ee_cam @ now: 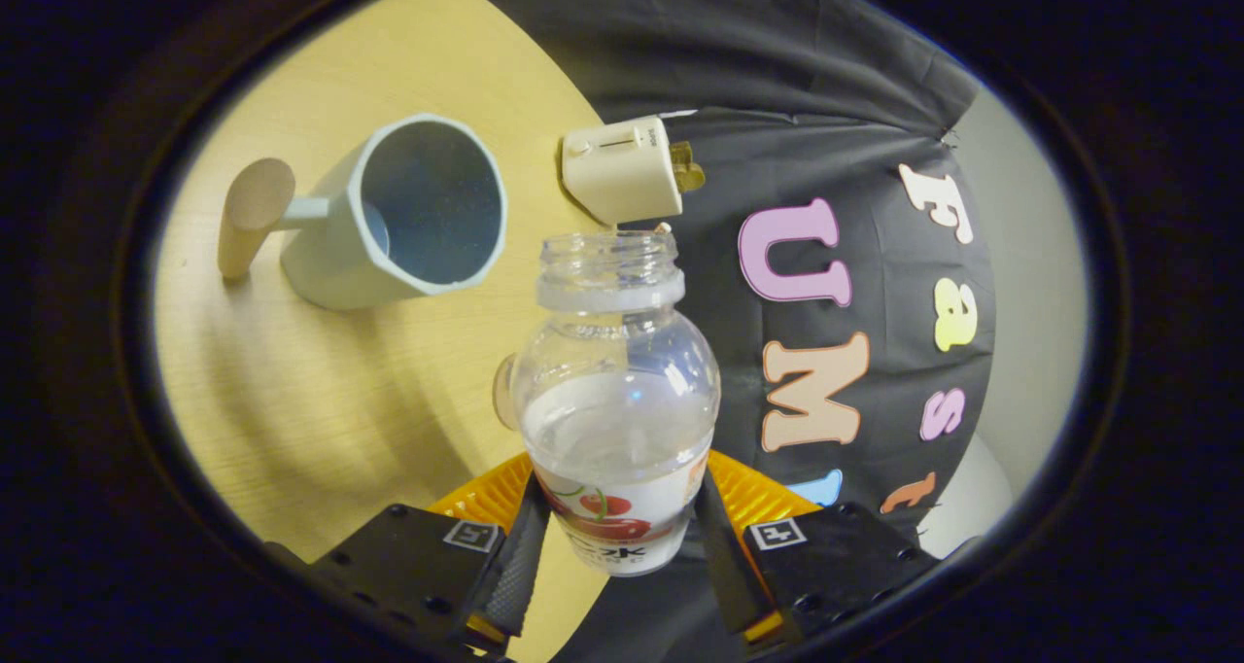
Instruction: Take the bottle from table, then pour the juice into the cup, finally place the bottle on the coaster
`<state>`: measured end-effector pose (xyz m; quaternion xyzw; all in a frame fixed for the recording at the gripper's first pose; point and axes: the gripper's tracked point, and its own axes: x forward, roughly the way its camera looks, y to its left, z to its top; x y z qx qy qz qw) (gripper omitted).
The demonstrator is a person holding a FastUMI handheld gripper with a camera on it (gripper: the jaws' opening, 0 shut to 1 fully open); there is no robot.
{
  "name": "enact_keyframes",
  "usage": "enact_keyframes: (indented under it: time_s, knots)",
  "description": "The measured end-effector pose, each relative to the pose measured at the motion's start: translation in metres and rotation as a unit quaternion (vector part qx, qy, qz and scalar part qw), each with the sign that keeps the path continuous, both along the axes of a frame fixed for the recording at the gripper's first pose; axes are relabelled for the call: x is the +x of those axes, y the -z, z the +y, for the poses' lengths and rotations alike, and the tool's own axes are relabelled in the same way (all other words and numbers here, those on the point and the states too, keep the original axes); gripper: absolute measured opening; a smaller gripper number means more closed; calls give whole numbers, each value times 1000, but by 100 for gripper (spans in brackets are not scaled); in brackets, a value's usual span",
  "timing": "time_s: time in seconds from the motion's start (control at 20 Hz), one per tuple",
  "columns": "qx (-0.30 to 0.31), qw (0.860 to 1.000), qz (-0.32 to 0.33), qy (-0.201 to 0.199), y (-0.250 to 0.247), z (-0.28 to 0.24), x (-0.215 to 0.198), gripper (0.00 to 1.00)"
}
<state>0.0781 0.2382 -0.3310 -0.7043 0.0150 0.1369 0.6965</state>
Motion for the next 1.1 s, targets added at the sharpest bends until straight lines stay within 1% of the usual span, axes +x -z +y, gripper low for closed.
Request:
enact_keyframes:
  time_s: [0.45,0.8,1.1]
  knots:
    - [-75,996,-20,-34,-4,13,-2,77]
    - [-110,992,-29,-49,-5,18,-2,77]
    - [-137,988,-50,-58,-14,21,2,77]
